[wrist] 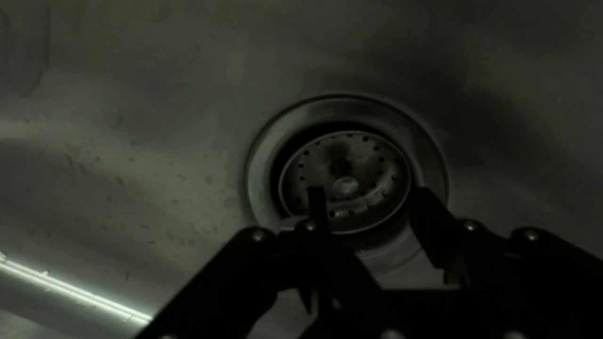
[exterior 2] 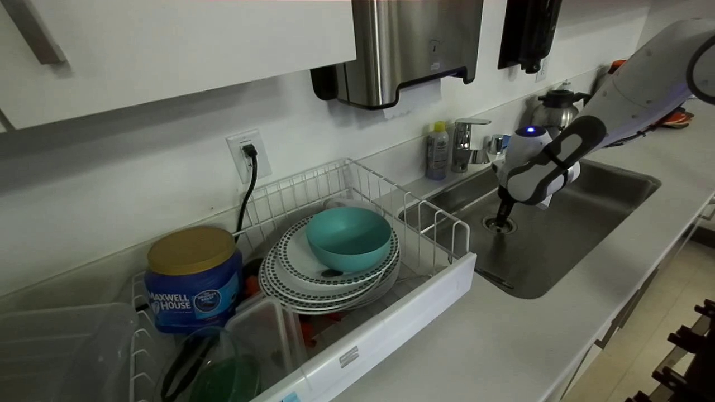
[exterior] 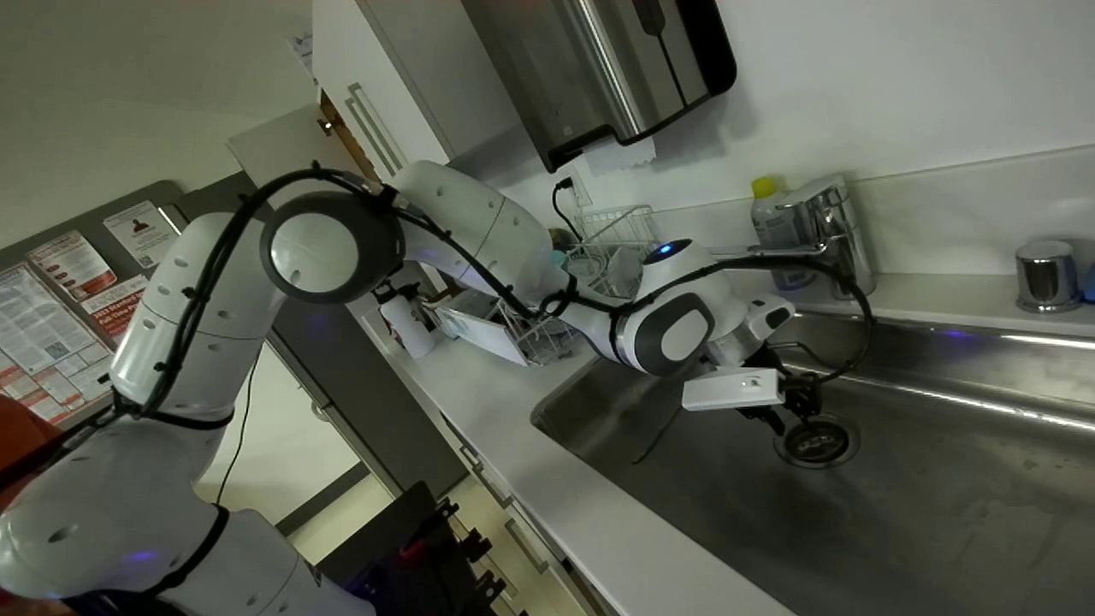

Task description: Close the tap, put the bowl to the dish rack, and open the sink plug

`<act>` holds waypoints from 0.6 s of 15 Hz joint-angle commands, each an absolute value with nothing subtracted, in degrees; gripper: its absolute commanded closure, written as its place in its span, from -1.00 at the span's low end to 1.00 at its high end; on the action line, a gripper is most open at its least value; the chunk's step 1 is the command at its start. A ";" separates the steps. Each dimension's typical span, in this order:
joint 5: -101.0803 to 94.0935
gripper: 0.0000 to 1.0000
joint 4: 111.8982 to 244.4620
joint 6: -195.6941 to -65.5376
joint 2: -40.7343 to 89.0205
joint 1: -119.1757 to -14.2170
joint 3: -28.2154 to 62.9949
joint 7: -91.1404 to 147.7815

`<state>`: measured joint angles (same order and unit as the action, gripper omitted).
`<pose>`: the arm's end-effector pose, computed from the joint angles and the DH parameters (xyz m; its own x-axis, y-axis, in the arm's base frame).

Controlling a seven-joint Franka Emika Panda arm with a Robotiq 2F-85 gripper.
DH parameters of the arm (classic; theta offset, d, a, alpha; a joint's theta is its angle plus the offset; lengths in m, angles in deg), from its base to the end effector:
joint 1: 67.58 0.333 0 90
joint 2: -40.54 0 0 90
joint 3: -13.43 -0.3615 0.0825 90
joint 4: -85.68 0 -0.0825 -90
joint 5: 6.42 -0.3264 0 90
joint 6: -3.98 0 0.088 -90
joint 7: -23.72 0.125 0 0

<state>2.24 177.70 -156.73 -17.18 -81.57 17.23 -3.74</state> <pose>0.6667 -0.1979 0.1104 0.9340 0.3439 0.0970 0.3205 -0.9263 0.1984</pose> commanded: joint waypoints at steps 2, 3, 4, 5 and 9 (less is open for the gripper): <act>3.99 -0.02 172.92 -152.89 -20.04 -80.01 19.23 0.29; 3.99 -0.04 172.35 -152.53 -20.48 -79.96 19.29 0.34; 3.94 -0.02 171.78 -151.96 -20.86 -80.01 19.21 0.30; 3.86 0.00 171.28 -151.54 -21.21 -80.15 19.02 0.26; 3.79 0.06 169.41 -150.32 -22.47 -80.18 18.91 0.29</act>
